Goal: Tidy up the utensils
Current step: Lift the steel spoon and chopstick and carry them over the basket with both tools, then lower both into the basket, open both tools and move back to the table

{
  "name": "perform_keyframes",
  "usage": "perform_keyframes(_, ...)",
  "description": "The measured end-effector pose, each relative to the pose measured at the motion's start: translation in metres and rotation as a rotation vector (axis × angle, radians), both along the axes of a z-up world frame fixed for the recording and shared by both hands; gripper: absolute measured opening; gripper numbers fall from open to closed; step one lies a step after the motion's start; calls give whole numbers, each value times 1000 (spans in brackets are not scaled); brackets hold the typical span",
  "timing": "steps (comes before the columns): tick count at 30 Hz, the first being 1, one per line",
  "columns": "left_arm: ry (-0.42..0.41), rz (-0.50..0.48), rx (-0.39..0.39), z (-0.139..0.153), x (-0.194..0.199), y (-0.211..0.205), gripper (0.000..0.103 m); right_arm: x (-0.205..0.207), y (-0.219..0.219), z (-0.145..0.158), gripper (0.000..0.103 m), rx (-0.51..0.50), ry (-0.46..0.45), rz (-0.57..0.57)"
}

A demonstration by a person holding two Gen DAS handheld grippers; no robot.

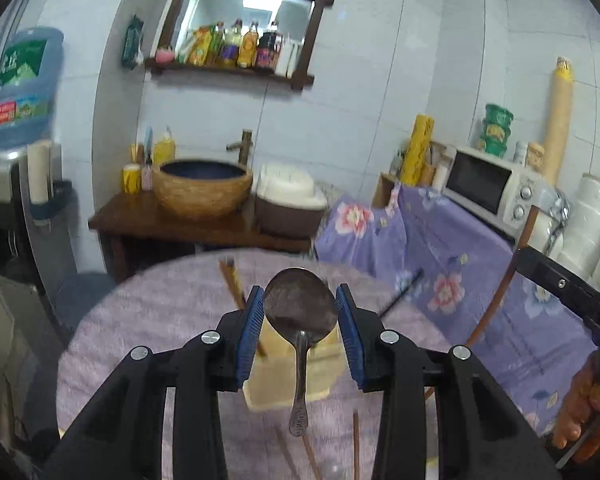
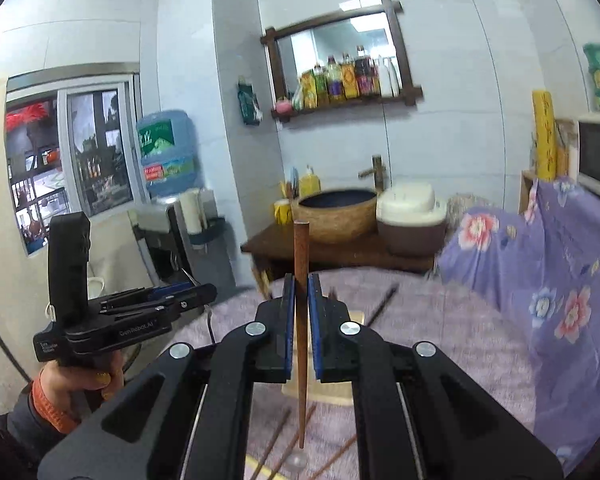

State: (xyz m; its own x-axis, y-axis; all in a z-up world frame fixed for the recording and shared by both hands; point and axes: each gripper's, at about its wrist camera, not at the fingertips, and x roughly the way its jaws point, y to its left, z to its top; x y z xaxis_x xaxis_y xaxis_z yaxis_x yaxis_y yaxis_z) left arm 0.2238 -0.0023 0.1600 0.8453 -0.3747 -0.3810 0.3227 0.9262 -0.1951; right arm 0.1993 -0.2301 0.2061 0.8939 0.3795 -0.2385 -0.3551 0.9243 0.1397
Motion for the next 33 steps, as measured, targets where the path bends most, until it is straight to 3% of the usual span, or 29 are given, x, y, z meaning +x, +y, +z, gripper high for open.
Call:
perform_keyframes(4, -42, 40, -40, 28, 31, -8, 37, 29, 10, 38, 8, 2, -79, -60)
perform_keyframes(9, -68, 101, -29, 28, 63, -22, 37, 62, 28, 49, 8, -15, -109, -106)
perform_keyframes(16, -41, 122, -22, -24, 76, -23, 37, 88, 48, -9, 8, -58, -87, -131)
perform_keyframes(22, -16, 111, -9, -63, 65, -20, 37, 96, 48, -62, 8, -63, 0, -138)
perform_keyframes(33, 58, 57, 64, -101, 65, -30, 37, 102, 46, -99, 8, -69, 76, -123)
